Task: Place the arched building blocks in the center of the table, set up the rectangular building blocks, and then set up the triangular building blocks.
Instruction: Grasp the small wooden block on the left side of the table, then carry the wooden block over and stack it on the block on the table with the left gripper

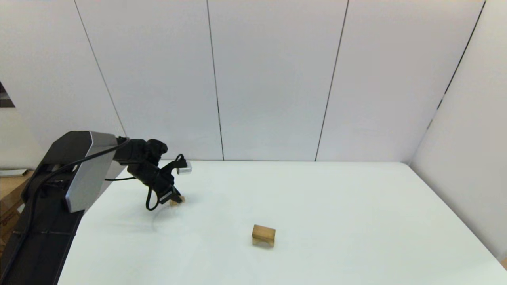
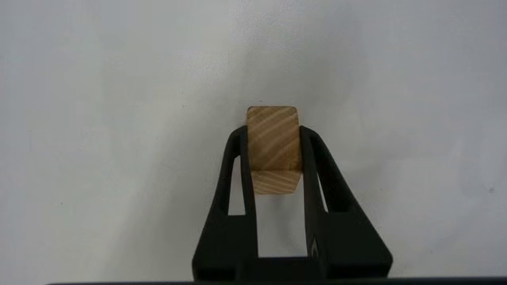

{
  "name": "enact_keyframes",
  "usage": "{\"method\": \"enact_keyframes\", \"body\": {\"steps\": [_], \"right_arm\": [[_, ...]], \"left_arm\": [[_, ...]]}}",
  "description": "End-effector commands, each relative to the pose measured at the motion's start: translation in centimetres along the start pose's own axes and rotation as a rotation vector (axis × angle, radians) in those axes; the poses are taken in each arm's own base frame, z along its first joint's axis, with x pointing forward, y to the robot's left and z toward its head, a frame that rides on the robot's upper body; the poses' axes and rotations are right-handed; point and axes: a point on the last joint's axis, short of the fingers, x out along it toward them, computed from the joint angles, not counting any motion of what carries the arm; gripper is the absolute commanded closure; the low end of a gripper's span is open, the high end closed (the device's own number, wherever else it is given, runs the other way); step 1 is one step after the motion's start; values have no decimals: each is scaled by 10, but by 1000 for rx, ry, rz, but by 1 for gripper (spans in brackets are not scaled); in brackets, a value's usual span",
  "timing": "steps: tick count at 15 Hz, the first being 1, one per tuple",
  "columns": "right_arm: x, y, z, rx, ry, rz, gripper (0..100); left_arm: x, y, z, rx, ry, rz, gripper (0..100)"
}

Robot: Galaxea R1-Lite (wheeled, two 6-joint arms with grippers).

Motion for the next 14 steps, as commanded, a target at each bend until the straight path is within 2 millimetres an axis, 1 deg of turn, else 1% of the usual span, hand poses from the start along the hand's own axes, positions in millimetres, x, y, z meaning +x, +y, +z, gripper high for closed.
{"method": "enact_keyframes", "body": {"steps": [1, 4, 6, 8, 10, 12, 13, 14], "right_arm": [[0, 0, 0, 0, 2, 1, 0], [0, 0, 0, 0, 2, 1, 0], [0, 0, 0, 0, 2, 0, 0], [0, 0, 0, 0, 2, 0, 0], [0, 0, 0, 0, 2, 0, 0], [0, 0, 0, 0, 2, 0, 0], [0, 0, 0, 0, 2, 0, 0], [0, 0, 0, 0, 2, 0, 0]], "left_arm": [[-1, 0, -1, 2, 1, -5, 100], [-4, 0, 0, 2, -8, -1, 100], [-15, -3, 10, 16, -43, -2, 100], [-37, -15, 37, 63, -81, 14, 100], [-61, -36, 72, 120, -116, 30, 100], [-80, -65, 109, 179, -158, 33, 100], [-84, -81, 124, 205, -168, 20, 100], [-85, -103, 144, 257, -176, -5, 100]]}}
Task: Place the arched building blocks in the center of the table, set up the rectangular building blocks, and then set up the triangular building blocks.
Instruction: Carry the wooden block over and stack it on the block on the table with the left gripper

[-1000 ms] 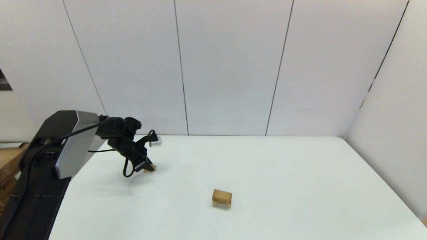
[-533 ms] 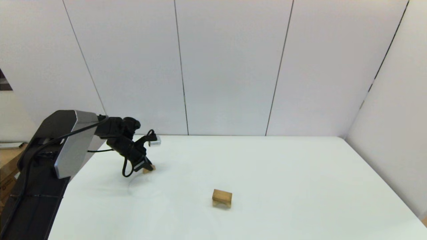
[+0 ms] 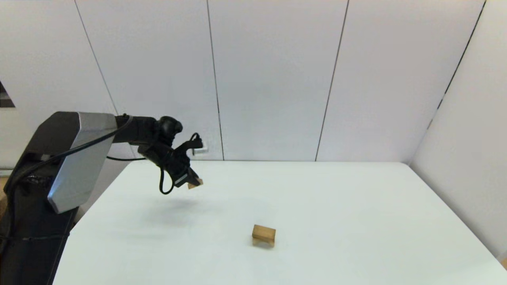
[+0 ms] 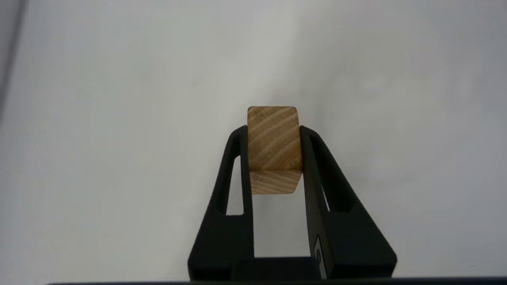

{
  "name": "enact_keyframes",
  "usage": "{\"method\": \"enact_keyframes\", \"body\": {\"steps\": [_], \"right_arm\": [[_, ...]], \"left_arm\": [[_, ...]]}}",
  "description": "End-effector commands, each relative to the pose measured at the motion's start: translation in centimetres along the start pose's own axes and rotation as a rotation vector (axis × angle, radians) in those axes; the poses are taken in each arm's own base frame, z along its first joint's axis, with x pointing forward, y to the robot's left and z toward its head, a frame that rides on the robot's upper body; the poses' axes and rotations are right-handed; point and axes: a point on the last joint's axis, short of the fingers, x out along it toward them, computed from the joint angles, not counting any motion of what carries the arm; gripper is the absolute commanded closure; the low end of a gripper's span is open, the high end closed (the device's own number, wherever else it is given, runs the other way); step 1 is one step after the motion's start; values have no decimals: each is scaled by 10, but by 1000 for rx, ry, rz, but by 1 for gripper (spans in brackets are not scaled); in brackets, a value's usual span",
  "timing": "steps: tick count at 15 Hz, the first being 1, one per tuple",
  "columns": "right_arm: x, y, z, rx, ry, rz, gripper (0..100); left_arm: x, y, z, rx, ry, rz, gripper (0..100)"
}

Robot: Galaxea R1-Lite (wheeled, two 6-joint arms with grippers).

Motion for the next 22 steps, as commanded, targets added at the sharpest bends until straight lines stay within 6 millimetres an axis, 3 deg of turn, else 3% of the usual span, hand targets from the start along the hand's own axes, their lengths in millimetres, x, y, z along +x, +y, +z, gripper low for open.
{"method": "enact_keyframes", "body": {"steps": [1, 6, 11, 22], "right_arm": [[0, 0, 0, -1, 1, 1, 0], [0, 0, 0, -1, 1, 0, 0], [0, 0, 0, -1, 1, 1, 0], [0, 0, 0, -1, 0, 0, 0]], "left_arm": [[-22, -66, 86, 174, -66, -41, 100], [4, -132, 133, 278, -61, -168, 100], [36, -163, 142, 322, -17, -256, 100], [72, -173, 129, 308, 76, -332, 100]]}}
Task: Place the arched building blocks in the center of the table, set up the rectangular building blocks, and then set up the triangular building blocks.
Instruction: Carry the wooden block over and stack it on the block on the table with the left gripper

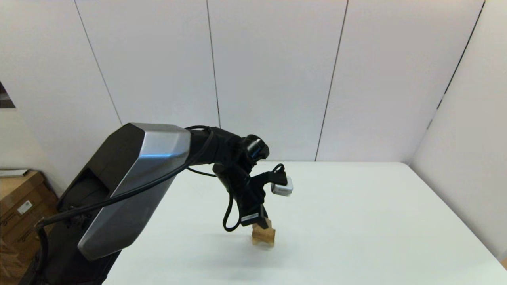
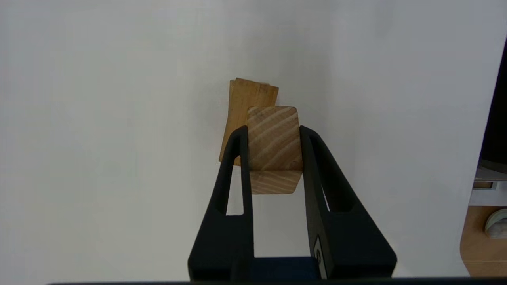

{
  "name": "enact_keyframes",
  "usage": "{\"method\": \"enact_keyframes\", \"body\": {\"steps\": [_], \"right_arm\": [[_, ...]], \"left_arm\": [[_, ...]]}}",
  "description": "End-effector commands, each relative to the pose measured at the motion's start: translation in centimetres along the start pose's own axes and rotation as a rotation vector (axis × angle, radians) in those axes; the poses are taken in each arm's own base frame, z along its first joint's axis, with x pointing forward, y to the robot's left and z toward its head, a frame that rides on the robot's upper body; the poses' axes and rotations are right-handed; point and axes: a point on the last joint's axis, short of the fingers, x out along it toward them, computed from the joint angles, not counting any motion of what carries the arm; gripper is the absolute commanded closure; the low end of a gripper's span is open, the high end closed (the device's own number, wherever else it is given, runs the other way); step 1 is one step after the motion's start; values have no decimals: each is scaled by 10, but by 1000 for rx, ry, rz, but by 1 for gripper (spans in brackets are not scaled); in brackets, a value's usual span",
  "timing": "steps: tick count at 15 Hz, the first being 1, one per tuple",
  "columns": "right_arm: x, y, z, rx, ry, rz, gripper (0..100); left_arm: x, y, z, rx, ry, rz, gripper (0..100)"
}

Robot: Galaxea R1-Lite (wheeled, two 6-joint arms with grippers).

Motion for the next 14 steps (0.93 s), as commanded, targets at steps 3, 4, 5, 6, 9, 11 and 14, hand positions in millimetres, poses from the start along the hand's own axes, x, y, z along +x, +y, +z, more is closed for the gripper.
{"method": "enact_keyframes", "body": {"steps": [3, 4, 5, 6, 9, 11, 14], "right_arm": [[0, 0, 0, 0, 3, 1, 0], [0, 0, 0, 0, 0, 1, 0], [0, 0, 0, 0, 2, 1, 0], [0, 0, 0, 0, 2, 1, 0], [0, 0, 0, 0, 2, 0, 0], [0, 0, 0, 0, 2, 1, 0], [0, 0, 0, 0, 3, 0, 0]], "left_arm": [[23, 0, -3, 0, 15, -36, 100], [26, -1, -2, 6, 15, -38, 100], [28, -1, -1, 8, 16, -41, 100], [30, -1, -1, 8, 18, -43, 100], [35, 0, -4, 2, 25, -51, 100], [43, 3, -6, 5, 22, -48, 100], [44, 4, -6, 10, 16, -39, 100]]}}
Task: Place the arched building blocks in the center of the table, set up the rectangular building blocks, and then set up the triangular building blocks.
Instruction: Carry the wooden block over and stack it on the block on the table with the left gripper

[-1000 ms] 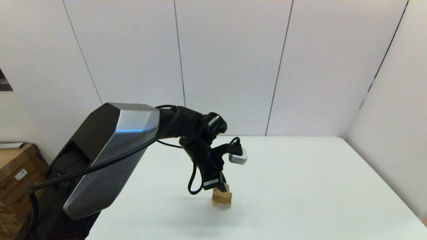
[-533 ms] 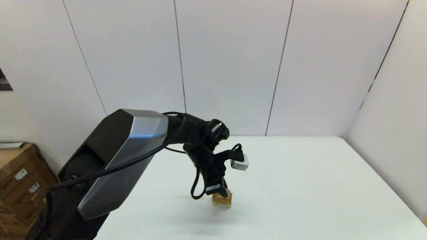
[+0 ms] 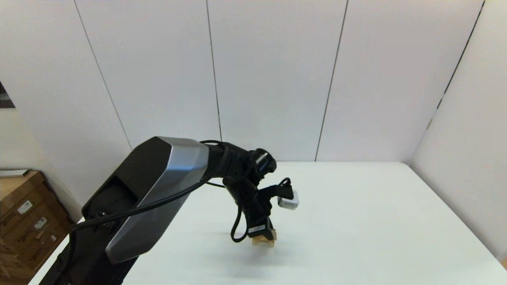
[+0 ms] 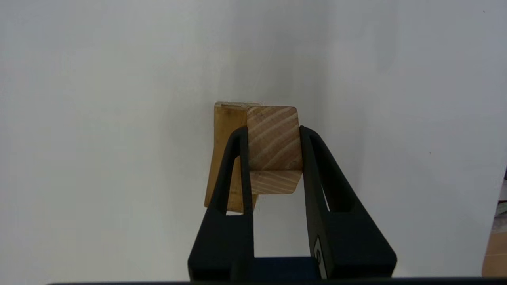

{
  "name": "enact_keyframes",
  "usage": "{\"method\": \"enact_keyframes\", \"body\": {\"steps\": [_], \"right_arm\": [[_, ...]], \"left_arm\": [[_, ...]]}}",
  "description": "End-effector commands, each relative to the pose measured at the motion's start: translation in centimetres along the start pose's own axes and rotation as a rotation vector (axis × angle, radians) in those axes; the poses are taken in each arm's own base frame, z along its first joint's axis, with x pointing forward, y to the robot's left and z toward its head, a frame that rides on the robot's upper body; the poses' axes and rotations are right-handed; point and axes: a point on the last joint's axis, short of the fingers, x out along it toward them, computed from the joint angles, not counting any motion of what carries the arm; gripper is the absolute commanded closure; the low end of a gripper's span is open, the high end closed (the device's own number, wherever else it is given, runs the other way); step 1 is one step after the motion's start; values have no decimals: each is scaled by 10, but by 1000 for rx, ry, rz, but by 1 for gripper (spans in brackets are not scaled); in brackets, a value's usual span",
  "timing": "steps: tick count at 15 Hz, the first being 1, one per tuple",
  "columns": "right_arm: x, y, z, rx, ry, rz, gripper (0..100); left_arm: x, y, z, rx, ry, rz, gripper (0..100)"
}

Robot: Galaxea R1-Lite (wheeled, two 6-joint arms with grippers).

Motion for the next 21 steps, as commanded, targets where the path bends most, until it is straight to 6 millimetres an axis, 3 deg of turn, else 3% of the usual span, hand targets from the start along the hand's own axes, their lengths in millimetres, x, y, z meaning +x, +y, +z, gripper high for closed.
{"method": "enact_keyframes", "body": {"steps": [1, 9, 21], "right_arm": [[0, 0, 0, 0, 3, 1, 0], [0, 0, 0, 0, 2, 0, 0], [0, 0, 0, 0, 2, 1, 0]], "left_arm": [[6, 2, -2, 4, 1, -2, 100], [-5, 7, -6, -8, -7, 26, 100], [-3, 11, -12, -23, -1, 25, 100]]}}
